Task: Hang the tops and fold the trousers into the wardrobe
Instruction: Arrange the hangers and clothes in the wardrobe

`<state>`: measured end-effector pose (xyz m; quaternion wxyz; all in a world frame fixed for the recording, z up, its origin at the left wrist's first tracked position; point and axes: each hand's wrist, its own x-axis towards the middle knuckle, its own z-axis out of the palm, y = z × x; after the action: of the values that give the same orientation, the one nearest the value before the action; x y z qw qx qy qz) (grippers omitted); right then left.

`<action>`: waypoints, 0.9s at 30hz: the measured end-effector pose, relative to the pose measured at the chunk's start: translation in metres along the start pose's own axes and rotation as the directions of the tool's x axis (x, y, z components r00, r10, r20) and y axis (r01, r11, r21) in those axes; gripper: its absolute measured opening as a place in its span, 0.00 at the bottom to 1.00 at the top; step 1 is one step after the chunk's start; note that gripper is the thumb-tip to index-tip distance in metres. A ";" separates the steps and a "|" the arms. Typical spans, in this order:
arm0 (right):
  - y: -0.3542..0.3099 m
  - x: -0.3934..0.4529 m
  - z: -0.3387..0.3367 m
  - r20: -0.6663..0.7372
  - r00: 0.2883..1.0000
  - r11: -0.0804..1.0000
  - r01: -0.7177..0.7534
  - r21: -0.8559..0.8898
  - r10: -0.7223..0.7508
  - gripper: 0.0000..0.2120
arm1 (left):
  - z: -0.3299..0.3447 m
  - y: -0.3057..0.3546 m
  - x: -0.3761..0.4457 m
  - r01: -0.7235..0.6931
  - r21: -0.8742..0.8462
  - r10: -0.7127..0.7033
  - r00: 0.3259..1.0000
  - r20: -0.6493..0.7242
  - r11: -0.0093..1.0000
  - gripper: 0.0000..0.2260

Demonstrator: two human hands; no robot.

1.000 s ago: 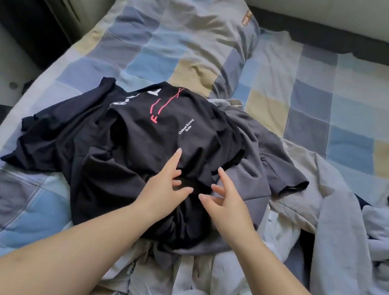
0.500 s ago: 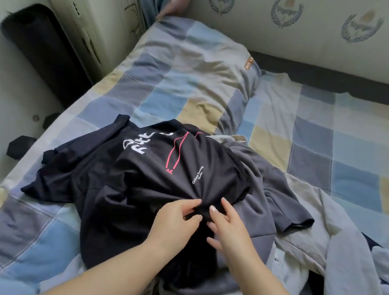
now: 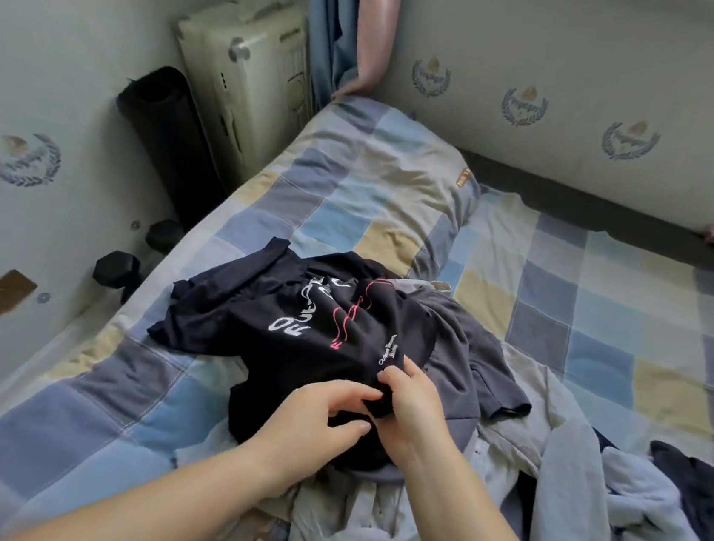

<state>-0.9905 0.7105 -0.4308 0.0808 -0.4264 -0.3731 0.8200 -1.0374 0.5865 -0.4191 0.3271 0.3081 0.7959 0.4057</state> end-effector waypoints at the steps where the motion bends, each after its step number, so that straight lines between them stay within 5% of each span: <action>1: -0.003 -0.014 0.007 -0.018 1.000 1.000 0.002 -0.003 -0.002 0.18 | -0.009 0.002 -0.010 0.008 -0.001 -0.008 1.000 -0.013 1.000 0.18; 9: -0.039 -0.117 0.046 -0.007 0.997 0.988 0.071 0.138 -0.071 0.18 | -0.063 0.002 -0.071 0.124 -0.058 -0.134 0.966 -0.220 0.991 0.27; 12: -0.045 -0.156 0.060 0.031 0.989 0.986 0.139 0.093 -0.142 0.19 | -0.084 0.019 -0.086 -0.025 0.043 0.031 0.987 -0.161 0.999 0.27; 16: -0.052 -0.207 0.086 0.014 0.969 0.967 0.245 0.073 -0.247 0.19 | -0.103 0.053 -0.102 -0.199 0.116 0.200 0.980 0.004 0.973 0.11; 19: -0.061 -0.241 0.099 -0.074 0.937 0.938 0.345 0.041 -0.342 0.18 | -0.116 0.077 -0.113 -0.236 0.040 0.231 0.968 0.100 0.971 0.01; 24: -0.076 -0.308 0.097 -0.196 0.825 0.847 0.506 -0.164 -0.531 0.14 | -0.132 0.136 -0.145 -0.309 -0.159 0.334 0.928 0.165 0.938 0.05; 27: -0.077 -0.343 0.088 -0.248 0.775 0.797 0.483 -0.362 -0.582 0.14 | -0.133 0.175 -0.161 -0.286 -0.307 0.355 0.914 0.197 0.908 0.05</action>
<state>-0.8573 0.5628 -0.1278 0.3156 -0.4460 -0.5702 0.6134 -1.0050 0.4897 -0.1665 0.3916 0.4360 0.6234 0.5177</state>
